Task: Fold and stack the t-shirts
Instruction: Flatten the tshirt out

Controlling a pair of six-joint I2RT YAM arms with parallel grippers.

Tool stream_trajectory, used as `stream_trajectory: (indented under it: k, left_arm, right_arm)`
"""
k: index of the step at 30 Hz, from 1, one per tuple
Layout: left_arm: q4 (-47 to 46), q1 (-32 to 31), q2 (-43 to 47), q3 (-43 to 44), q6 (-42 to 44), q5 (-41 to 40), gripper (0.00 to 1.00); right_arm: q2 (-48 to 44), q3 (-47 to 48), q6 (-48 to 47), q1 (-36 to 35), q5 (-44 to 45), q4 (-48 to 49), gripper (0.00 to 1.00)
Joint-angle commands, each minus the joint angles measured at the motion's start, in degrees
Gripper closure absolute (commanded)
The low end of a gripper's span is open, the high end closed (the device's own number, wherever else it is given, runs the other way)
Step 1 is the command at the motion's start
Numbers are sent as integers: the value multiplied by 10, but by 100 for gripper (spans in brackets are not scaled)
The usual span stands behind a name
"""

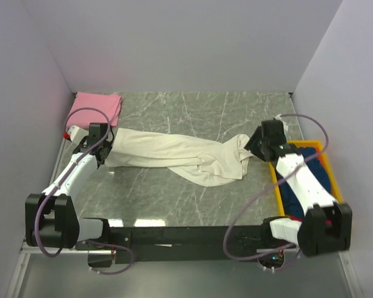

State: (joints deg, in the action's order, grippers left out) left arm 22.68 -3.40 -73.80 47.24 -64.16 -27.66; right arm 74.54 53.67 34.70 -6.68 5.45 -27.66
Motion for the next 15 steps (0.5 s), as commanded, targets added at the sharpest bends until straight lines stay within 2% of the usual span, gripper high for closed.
stream_trajectory:
  k: [1,4,8,15]
  left_arm:
    - [-22,2,23,12,5,6,99]
    - [-23,3,27,12,4,10,99]
    - [-25,3,33,8,5,16,99]
    - [-26,3,38,9,12,16,99]
  right_arm:
    - [-91,-86,42,-4,12,25,42]
    - [-135,-160,64,-4,-3,48,42]
    - [-138,-235,82,-7,-31,90,46]
    - [-99,-269,100,-12,-53,168,49]
